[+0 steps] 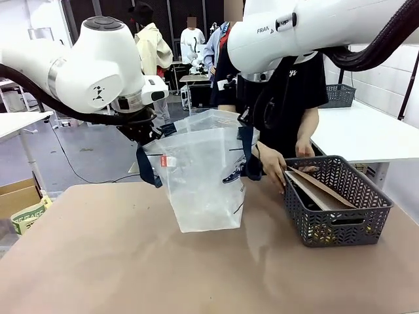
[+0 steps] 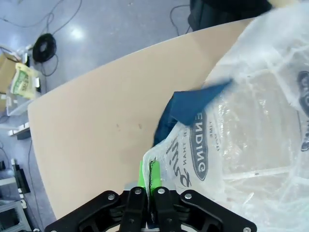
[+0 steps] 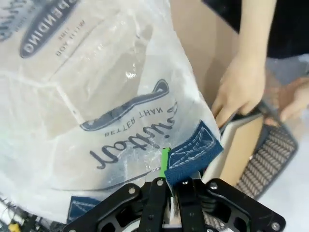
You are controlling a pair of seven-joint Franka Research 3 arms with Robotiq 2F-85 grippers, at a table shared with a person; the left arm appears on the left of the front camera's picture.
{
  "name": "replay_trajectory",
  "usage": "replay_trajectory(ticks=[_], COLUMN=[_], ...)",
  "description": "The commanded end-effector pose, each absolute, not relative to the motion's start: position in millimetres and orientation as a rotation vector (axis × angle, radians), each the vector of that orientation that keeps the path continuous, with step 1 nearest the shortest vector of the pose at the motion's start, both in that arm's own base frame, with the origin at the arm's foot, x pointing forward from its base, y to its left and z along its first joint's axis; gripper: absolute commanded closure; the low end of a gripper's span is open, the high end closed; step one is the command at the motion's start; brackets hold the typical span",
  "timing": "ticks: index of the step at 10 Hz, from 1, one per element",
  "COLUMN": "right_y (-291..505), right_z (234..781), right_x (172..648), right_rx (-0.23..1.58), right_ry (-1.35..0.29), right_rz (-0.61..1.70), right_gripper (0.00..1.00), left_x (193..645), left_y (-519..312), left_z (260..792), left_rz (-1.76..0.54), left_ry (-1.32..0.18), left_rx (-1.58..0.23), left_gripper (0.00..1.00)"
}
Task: Transfer purchased items from the store into the shopping bag.
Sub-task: Open the Reusable shopping bag in the center of the table.
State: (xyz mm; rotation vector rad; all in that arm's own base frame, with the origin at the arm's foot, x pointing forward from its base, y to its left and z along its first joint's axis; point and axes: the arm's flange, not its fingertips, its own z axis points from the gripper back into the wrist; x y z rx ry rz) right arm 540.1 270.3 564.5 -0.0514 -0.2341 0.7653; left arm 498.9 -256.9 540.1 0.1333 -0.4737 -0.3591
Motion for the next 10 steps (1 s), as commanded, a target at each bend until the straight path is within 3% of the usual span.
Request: replay_trajectory(ticks=[1, 10], right_y=[274, 257], right_z=[541, 517], right_x=[528, 516], right_rx=[-0.076, -0.057], right_ry=[-0.351, -0.401], right_rz=[0.839, 0.908], right_gripper=[1.0, 1.0], left_x=[490, 475], left_y=[-256, -267], left_z=[536, 525], left_rz=[-0.324, -0.365], left_ry=[-0.487, -0.459], left_rx=[0.063, 0.054], left_gripper=[1.0, 1.0])
